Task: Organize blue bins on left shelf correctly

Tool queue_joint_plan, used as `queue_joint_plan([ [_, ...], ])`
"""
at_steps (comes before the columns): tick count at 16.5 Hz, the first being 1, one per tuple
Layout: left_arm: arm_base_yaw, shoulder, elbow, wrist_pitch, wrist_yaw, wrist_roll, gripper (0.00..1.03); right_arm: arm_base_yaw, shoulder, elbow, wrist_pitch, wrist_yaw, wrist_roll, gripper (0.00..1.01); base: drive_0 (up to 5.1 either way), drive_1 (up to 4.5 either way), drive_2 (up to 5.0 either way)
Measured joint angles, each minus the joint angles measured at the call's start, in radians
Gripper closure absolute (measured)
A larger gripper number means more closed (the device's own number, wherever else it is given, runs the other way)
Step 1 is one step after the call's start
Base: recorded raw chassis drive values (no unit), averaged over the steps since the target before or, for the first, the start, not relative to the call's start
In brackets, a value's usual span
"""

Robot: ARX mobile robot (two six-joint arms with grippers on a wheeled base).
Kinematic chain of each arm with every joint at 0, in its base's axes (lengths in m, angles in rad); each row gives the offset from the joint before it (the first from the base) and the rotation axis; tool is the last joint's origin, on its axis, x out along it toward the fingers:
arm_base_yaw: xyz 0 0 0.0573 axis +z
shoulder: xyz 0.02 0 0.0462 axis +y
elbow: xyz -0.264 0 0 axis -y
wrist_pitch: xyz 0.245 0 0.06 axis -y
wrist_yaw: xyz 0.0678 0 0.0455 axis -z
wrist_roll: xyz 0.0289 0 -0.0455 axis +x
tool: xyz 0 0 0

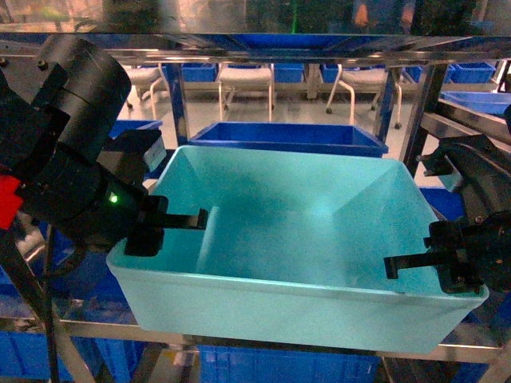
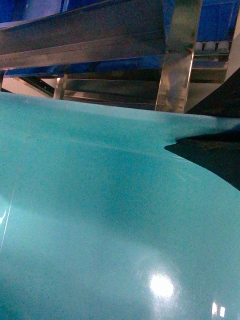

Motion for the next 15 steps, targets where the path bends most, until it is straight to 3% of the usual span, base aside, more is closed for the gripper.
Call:
queue_joint_plan([
  [6,0.019,0.132,0.089,0.014,0.008,-0.009,0.97,0.008,0.164,0.092,0.065,0.018,-0.036,0.99,0.0,0.00,0.0],
  [10,0.037,0.218,0.175,0.036,0.017,0.009,0.97,0.008,0.227,0.176,0.080,0.036,-0.037,0.99,0.0,0.00,0.0],
  [15,0.042,0.230,0.194,0.023,0.017,0.013,0.97,0.014,0.232,0.186,0.067,0.039,-0.037,0.99,0.0,0.00,0.0],
])
